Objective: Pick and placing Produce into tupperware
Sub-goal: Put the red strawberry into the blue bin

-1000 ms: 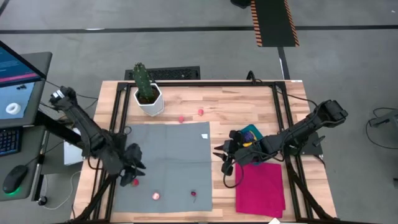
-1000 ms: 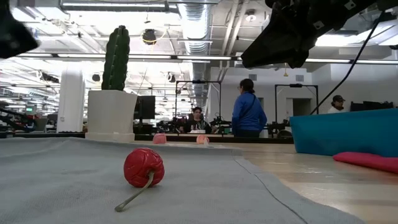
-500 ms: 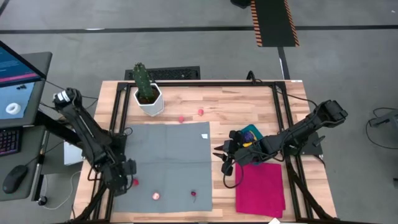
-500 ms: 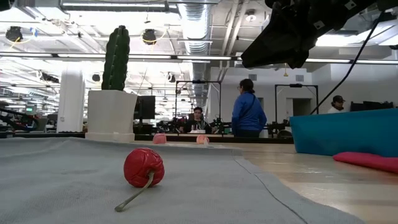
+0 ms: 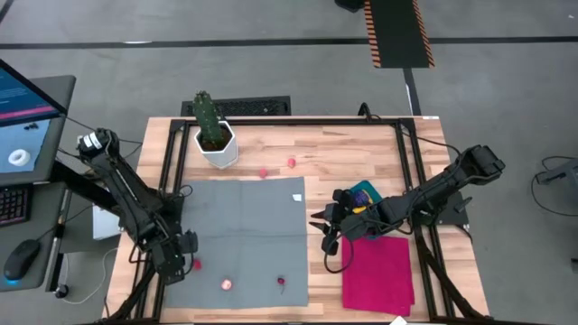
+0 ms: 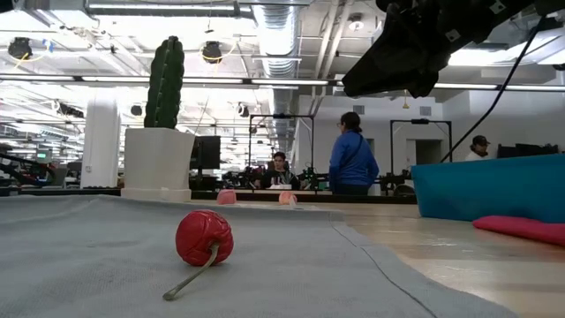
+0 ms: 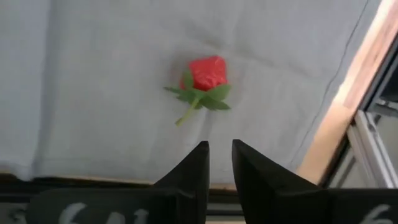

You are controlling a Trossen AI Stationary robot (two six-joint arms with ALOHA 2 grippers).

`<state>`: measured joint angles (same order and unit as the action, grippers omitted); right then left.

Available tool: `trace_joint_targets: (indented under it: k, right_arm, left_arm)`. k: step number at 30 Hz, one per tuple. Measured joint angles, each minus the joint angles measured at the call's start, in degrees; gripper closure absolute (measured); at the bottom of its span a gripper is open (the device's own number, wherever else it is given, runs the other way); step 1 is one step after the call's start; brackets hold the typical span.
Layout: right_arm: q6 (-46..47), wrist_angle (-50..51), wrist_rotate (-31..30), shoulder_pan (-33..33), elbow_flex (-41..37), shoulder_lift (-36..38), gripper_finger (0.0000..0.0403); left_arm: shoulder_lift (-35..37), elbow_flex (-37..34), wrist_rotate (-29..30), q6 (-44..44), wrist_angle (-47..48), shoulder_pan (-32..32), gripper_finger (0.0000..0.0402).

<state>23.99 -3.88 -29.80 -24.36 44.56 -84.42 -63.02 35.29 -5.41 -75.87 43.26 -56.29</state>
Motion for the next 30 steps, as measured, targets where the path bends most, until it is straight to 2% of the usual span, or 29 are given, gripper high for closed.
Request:
trace_joint_targets:
  k: [3, 11, 15, 22, 26, 30]
  right_arm:
    - [0.0, 0.0, 0.0, 0.0, 0.0, 0.0, 0.0282]
    - [0.0, 0.0, 2.1, -0.1, 0.0, 0.0, 0.0282]
    - [0.0, 0.0, 2.0, 0.0, 0.0, 0.0, 0.0282]
    - [0.0, 0.0, 2.0, 0.0, 0.0, 0.0, 0.0282]
    - [0.0, 0.0, 2.0, 0.0, 0.0, 0.0, 0.0282]
    - [0.0, 0.0, 2.1, 0.0, 0.0, 0.0, 0.0282]
  left_arm:
    - [0.0, -0.1, 3.2, 1.1, 1.9, 0.0, 0.0338]
    - [0.0, -1.4, 2.0, 4.2, 2.7, -0.7, 0.0293]
    - [0.0, -1.4, 3.9, 6.1, 1.6, -0.9, 0.0277]
    - [-4.0, -1.4, 4.2, 7.1, 2.2, -0.9, 0.0274]
    - [-7.3, -1.4, 1.1, 7.4, 2.2, -0.9, 0.0274]
    - [-10.2, -1.4, 1.1, 8.1, 1.1, -0.9, 0.0274]
